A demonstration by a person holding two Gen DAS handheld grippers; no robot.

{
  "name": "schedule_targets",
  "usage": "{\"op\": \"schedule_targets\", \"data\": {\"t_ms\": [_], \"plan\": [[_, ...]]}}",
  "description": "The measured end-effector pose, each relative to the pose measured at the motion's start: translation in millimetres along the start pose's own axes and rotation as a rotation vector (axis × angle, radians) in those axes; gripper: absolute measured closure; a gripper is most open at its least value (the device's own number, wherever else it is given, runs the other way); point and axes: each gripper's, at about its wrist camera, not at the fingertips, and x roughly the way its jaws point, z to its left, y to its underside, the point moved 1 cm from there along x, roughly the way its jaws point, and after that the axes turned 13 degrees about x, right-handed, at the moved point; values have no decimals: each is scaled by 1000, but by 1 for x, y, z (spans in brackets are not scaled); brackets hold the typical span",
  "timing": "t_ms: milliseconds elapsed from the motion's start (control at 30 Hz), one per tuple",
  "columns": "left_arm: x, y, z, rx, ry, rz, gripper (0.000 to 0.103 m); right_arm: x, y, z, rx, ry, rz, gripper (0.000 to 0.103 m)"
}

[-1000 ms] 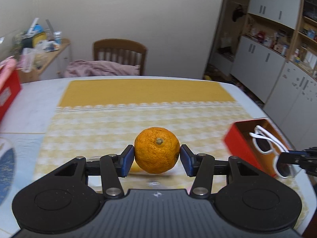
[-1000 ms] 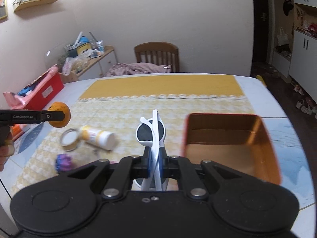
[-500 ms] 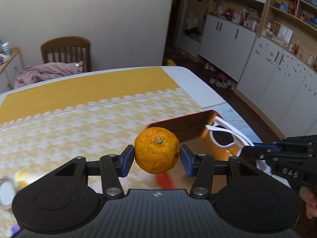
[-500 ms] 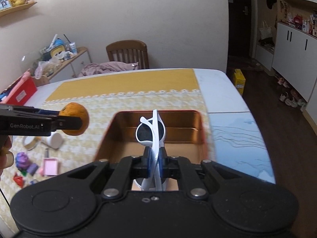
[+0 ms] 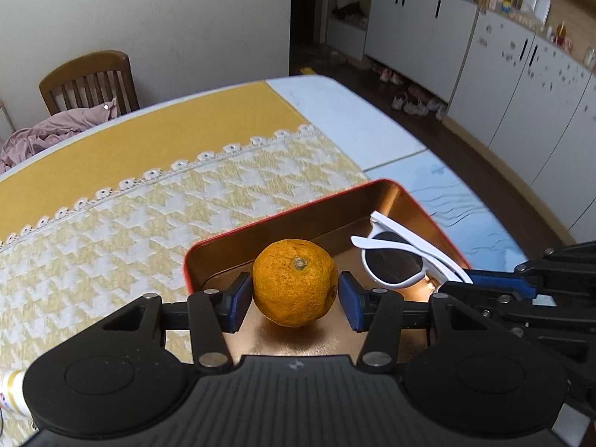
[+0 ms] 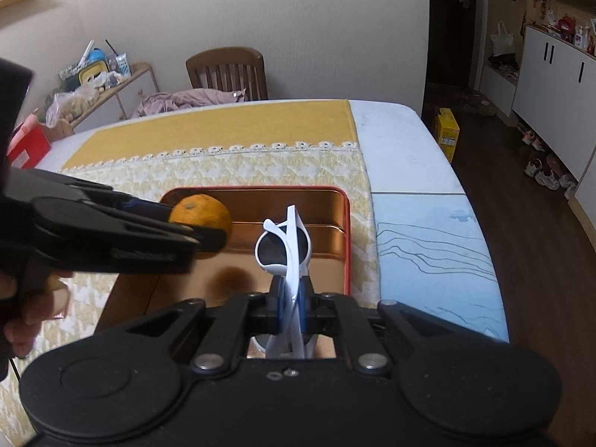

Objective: Organize rigid objects
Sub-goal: 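Carry the orange and sunglasses into the red tin with both tools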

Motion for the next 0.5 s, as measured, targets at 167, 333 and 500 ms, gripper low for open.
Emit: {"op": "schedule_targets", "data": {"t_ms": [167, 333, 500], "plan": [[23, -5, 0, -6, 5, 51, 53, 18, 2, 3, -34, 19, 42, 96], [28, -13, -2, 13, 1, 41, 53, 27, 1, 5, -58, 30, 53, 96], [28, -11, 0, -12, 4, 36, 53, 33, 3, 7, -87, 48, 65, 96]]}}
